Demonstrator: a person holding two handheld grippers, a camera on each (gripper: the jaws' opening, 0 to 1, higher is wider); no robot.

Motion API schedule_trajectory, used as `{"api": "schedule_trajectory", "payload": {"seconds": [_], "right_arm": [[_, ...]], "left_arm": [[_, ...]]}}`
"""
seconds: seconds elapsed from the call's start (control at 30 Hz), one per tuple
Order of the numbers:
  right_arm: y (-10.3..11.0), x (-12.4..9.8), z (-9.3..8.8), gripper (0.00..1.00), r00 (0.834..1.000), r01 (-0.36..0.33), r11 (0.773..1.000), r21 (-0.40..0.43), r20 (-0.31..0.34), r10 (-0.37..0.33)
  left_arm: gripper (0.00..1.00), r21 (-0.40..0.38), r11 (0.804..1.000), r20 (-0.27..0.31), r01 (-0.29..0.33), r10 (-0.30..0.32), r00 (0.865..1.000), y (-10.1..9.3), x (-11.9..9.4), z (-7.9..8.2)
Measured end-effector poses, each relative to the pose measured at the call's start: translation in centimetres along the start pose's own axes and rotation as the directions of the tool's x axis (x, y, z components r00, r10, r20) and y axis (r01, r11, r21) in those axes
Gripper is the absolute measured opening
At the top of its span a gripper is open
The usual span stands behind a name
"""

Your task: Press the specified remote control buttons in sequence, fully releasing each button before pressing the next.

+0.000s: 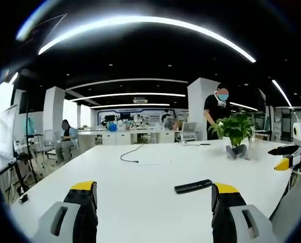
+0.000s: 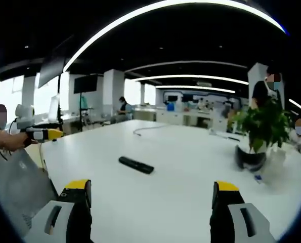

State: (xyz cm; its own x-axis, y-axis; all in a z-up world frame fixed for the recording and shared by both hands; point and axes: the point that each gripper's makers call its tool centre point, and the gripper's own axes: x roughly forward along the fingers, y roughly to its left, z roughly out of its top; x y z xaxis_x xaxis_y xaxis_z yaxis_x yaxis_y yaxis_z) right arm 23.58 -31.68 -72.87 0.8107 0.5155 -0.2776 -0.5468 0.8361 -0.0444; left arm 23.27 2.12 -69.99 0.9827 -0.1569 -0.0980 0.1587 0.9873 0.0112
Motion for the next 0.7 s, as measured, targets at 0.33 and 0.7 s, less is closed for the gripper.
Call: {"api": "schedule_trajectory", "payload": {"seconds": [0.33, 0.7], "right_arm": [[-0.04, 0.05, -0.13, 0.99, 1.000, 0.002, 1.000, -0.021, -0.010, -0.002], [-0.48, -0.14, -0.12, 0.98, 1.000, 0.020, 1.000, -0.006, -0.005, -0.020]], "left_arm": [[0.97, 0.007, 1.000, -0.004, 0.000, 0.000, 1.000, -0.09, 0.00, -0.02], [0.97, 0.000, 1.000, 0.001, -0.010, 0.010, 1.000, 0.12, -0.12, 0.06]]}}
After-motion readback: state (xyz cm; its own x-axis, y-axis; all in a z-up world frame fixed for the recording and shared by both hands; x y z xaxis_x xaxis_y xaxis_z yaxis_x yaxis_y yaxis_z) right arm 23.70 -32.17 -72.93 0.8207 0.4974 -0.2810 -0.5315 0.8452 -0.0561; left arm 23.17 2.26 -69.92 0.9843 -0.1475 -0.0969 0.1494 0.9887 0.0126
